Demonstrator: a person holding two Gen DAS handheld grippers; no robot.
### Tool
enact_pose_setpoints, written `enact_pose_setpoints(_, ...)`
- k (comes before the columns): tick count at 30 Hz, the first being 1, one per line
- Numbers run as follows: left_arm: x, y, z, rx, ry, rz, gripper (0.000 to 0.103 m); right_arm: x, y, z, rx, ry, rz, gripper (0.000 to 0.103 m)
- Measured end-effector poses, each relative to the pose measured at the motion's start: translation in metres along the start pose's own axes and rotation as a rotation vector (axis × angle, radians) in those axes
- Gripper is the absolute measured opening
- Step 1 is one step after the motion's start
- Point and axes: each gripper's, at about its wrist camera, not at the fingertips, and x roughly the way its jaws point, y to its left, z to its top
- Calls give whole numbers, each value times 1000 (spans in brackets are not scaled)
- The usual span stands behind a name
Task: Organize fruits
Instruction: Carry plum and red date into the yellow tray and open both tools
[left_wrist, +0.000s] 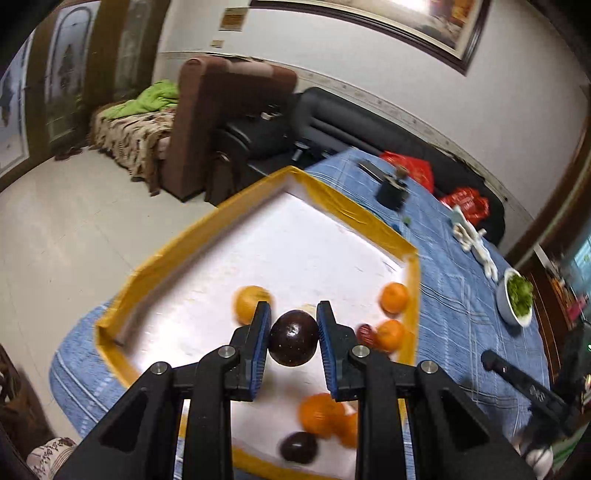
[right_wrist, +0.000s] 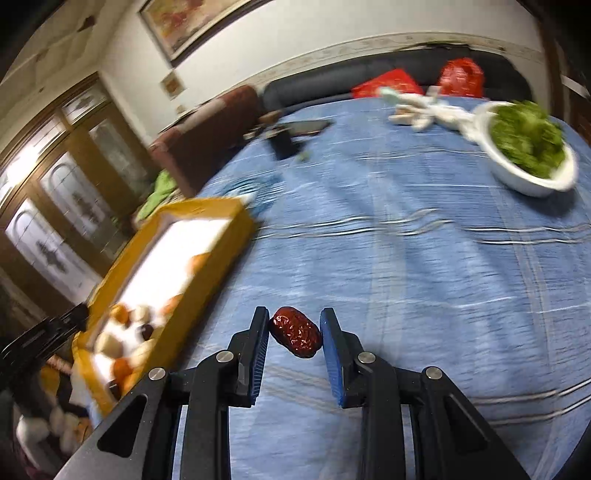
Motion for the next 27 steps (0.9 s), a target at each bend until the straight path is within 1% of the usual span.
enact_pose_setpoints(3, 0, 12, -2, -8, -4, 9, 24, 12, 48, -2, -91, 44, 56, 32)
enact_pose_setpoints(7, 3, 25, -3, -16, -9, 28, 24, 31, 104, -8, -198, 89, 102, 32)
enact_pose_setpoints(10, 3, 34, -3, -16, -19, 54, 24, 49, 139, -13, -262, 128, 129, 32)
enact_pose_setpoints(14, 3, 40, -3, -7, -27, 72, 24, 69, 169, -18, -316, 144, 124, 32)
enact_pose_setpoints(17, 3, 42, -4, -9, -25, 63, 24, 83, 179, -18, -330, 154, 108, 32)
enact_pose_setpoints(19, 3, 42, -4, -9, -26, 55, 27, 92, 181, -16, -329, 166, 103, 32)
enact_pose_setpoints(20, 2, 42, -4, -9, -29, 53, 32, 97, 181, -17, -331, 174, 96, 32)
enact_pose_setpoints(21, 2, 41, -4, -9, -31, 54, 42, 101, 182, -17, -333, 180, 93, 33)
enact_pose_setpoints(22, 1, 40, -3, -7, -34, 56, 48, 104, 182, -16, -333, 182, 93, 33)
enact_pose_setpoints(23, -1, 40, -3, -3, -40, 59, 59, 106, 182, -15, -327, 180, 94, 33)
enact_pose_setpoints(24, -3, 38, -2, 2, -50, 62, 67, 107, 181, -15, -313, 177, 98, 33)
enact_pose_setpoints(26, -7, 35, -1, 15, -65, 71, 73, 106, 180, -14, -300, 180, 107, 35)
enact_pose_setpoints(27, -9, 33, -1, 21, -70, 77, 76, 105, 179, -14, -296, 175, 106, 43)
